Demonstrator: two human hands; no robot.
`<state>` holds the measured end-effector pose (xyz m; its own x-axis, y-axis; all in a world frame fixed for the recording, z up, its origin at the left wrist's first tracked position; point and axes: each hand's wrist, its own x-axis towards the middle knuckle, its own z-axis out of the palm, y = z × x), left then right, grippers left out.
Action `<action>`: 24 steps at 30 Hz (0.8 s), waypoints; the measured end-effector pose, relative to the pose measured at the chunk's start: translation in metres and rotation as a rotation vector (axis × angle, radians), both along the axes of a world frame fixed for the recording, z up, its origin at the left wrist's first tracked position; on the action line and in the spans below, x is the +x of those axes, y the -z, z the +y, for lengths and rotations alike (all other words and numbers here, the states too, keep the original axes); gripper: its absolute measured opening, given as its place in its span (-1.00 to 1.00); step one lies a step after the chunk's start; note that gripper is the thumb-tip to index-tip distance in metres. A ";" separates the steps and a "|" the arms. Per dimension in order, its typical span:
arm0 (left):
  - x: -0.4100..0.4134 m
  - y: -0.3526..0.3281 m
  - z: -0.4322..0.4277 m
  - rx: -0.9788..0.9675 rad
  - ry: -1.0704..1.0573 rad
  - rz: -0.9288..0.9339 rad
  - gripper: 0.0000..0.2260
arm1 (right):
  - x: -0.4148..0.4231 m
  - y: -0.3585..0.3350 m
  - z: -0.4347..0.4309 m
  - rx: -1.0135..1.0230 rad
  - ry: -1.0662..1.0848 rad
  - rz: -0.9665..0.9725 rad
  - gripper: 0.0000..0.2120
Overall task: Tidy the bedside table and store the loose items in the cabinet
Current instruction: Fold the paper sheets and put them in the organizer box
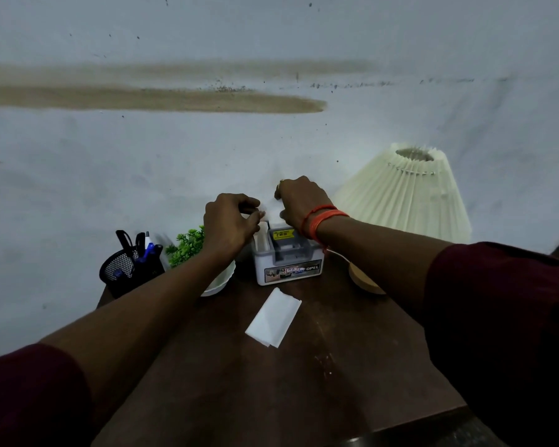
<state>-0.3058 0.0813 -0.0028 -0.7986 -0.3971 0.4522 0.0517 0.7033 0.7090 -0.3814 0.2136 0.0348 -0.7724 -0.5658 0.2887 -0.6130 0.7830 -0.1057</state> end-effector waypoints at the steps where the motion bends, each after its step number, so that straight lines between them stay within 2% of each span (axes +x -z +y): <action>1: 0.002 0.000 0.000 0.000 0.000 0.003 -0.83 | 0.002 0.000 0.001 -0.007 0.006 0.004 -0.70; 7: 0.018 -0.003 0.006 0.021 -0.009 0.024 -0.85 | 0.021 0.001 0.006 -0.092 -0.011 0.022 -0.70; 11: 0.044 0.008 0.017 0.081 0.006 0.018 -0.90 | 0.053 0.005 0.017 -0.318 -0.053 -0.084 -0.71; 14: 0.067 0.024 0.026 0.130 -0.036 -0.062 -0.91 | 0.080 0.024 0.030 -0.491 -0.014 -0.166 -0.77; 16: 0.081 0.037 0.031 0.228 -0.051 -0.136 -0.92 | 0.098 0.040 0.039 -0.589 0.067 -0.293 -0.79; 18: 0.092 0.050 0.036 0.319 -0.084 -0.209 -0.91 | 0.112 0.058 0.049 -0.714 0.185 -0.504 -0.81; 22: 0.104 0.062 0.043 0.286 -0.132 -0.330 -0.84 | 0.128 0.089 0.060 -0.960 0.421 -0.838 -0.95; 24: 0.105 0.063 0.045 0.266 -0.145 -0.339 -0.84 | 0.133 0.098 0.060 -1.093 0.504 -1.044 -0.86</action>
<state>-0.2011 0.1259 -0.0656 -0.8115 -0.5828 0.0424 -0.2997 0.4774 0.8260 -0.2484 0.2737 -0.0628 -0.9183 -0.0868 -0.3863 0.3722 0.1432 -0.9170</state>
